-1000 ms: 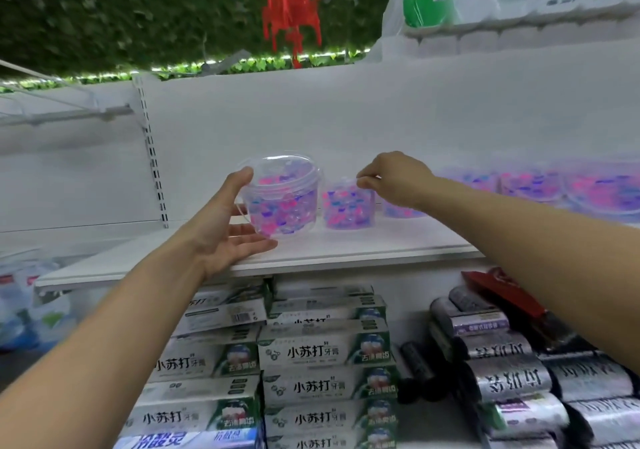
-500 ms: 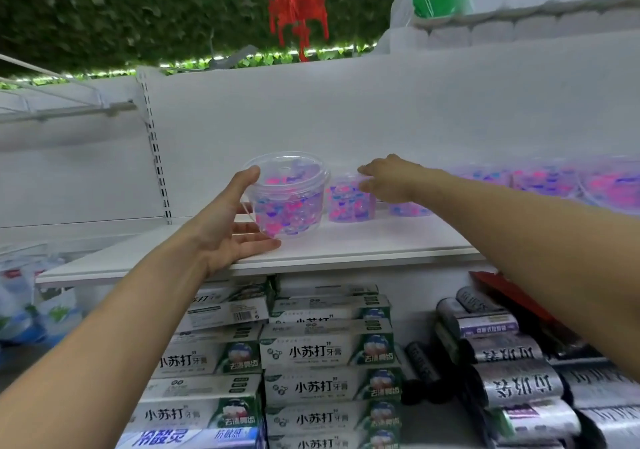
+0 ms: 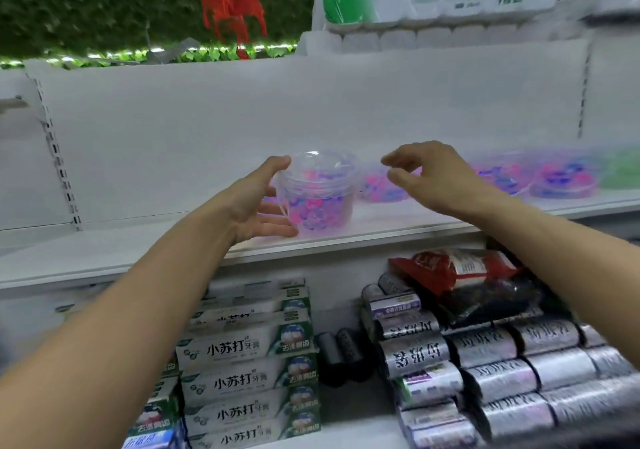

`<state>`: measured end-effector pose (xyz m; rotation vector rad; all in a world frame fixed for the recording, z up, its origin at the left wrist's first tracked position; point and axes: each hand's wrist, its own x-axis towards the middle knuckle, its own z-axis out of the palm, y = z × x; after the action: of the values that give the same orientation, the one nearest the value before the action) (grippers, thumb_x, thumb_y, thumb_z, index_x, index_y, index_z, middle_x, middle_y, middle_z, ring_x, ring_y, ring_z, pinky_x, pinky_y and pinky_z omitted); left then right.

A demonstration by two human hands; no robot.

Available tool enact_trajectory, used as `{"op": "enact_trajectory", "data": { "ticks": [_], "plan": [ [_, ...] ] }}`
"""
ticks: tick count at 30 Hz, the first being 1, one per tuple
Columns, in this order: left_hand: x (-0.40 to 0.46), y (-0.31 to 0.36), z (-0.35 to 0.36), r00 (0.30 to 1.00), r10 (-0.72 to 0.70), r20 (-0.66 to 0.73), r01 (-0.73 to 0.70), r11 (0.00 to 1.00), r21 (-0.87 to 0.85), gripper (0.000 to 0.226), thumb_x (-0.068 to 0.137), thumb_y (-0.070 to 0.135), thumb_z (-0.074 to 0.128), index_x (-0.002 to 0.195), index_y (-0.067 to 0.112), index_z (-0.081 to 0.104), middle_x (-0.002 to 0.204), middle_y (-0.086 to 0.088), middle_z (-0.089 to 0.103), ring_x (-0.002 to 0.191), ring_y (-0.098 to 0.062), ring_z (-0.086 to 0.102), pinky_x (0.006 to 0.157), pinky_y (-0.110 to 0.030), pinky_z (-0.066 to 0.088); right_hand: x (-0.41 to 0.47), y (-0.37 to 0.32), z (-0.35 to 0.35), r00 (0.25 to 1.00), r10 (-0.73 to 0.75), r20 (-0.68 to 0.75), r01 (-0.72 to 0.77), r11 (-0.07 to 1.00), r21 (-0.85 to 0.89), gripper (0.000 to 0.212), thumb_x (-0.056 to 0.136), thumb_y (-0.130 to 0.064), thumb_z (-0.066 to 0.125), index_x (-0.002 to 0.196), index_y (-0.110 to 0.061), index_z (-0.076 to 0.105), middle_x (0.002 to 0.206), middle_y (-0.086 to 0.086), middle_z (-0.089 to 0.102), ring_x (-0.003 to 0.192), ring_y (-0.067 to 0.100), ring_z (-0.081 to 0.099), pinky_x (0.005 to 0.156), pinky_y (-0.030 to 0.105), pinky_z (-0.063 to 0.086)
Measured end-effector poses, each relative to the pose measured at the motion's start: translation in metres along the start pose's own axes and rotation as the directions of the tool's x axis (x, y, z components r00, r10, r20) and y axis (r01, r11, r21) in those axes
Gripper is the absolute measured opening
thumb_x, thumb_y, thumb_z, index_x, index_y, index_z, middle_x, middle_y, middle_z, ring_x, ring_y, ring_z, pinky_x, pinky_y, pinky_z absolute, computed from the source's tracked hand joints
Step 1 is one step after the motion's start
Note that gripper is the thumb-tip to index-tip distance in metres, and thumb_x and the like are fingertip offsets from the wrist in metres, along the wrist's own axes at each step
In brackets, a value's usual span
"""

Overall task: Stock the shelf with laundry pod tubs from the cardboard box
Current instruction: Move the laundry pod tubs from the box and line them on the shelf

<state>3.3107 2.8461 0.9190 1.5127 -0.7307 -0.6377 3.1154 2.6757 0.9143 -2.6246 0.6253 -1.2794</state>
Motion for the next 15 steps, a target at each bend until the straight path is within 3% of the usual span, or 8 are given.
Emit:
{"op": "enact_trajectory", "data": {
  "ticks": [3,6,9,11,13,15],
  "plan": [
    [0.014,0.007,0.035,1.0,0.021,0.002,-0.021,0.999,0.047,0.054,0.088,0.051,0.055,0.118,0.006,0.051,0.106,-0.023,0.062,0.08,-0.036,0.07,0.075,-0.046,0.058,-0.013,0.022,-0.032,0.999,0.024,-0.048,-0.024,1.0,-0.005,0.025,0.088,-0.023,0.057,0.11,-0.022,0.069,0.106,-0.001,0.07,0.097,0.013,0.062,0.092,0.035,0.049],
    [0.022,0.01,0.059,0.979,0.127,-0.157,-0.092,0.973,0.212,0.044,0.093,0.052,0.045,0.109,0.011,0.052,0.088,-0.009,0.063,0.069,-0.027,0.065,0.085,-0.038,0.053,-0.025,0.04,-0.056,0.996,0.053,-0.077,-0.054,0.999,-0.004,0.024,0.089,-0.021,0.057,0.109,-0.021,0.07,0.104,-0.002,0.07,0.099,0.013,0.063,0.094,0.034,0.048],
    [0.02,0.008,0.071,0.862,0.418,-0.285,-0.265,0.853,0.449,0.053,0.09,0.062,0.037,0.118,0.019,0.051,0.112,-0.008,0.058,0.094,-0.028,0.058,0.091,-0.04,0.047,-0.037,0.057,-0.074,0.994,0.056,-0.094,-0.057,0.998,-0.005,0.024,0.09,-0.021,0.056,0.11,-0.02,0.069,0.103,-0.002,0.069,0.1,0.013,0.061,0.089,0.033,0.047],
    [0.004,0.002,0.082,0.782,0.56,-0.274,-0.369,0.77,0.521,0.059,0.083,0.071,0.038,0.125,0.031,0.05,0.126,-0.006,0.052,0.105,-0.024,0.053,0.096,-0.043,0.045,-0.044,0.069,-0.084,0.992,0.054,-0.115,-0.056,0.998,-0.01,0.024,0.09,-0.02,0.056,0.11,-0.02,0.069,0.103,-0.002,0.069,0.1,0.014,0.061,0.085,0.032,0.047],
    [-0.014,-0.009,0.096,0.75,0.629,-0.205,-0.413,0.687,0.598,0.062,0.073,0.076,0.052,0.123,0.04,0.052,0.128,-0.005,0.044,0.115,-0.022,0.046,0.1,-0.043,0.041,-0.049,0.082,-0.092,0.991,0.043,-0.126,-0.047,0.998,-0.033,0.025,0.09,-0.021,0.055,0.111,-0.021,0.068,0.107,-0.002,0.067,0.103,0.015,0.058,0.085,0.033,0.046],
    [-0.022,-0.02,0.11,0.745,0.653,-0.136,-0.412,0.611,0.675,0.06,0.07,0.062,0.07,0.123,0.039,0.052,0.126,-0.002,0.036,0.12,-0.023,0.04,0.104,-0.038,0.037,-0.053,0.093,-0.098,0.991,0.026,-0.127,-0.036,0.997,-0.074,0.026,0.09,-0.022,0.055,0.114,-0.024,0.065,0.117,-0.001,0.062,0.112,0.017,0.053,0.091,0.038,0.045]
  ]
}}
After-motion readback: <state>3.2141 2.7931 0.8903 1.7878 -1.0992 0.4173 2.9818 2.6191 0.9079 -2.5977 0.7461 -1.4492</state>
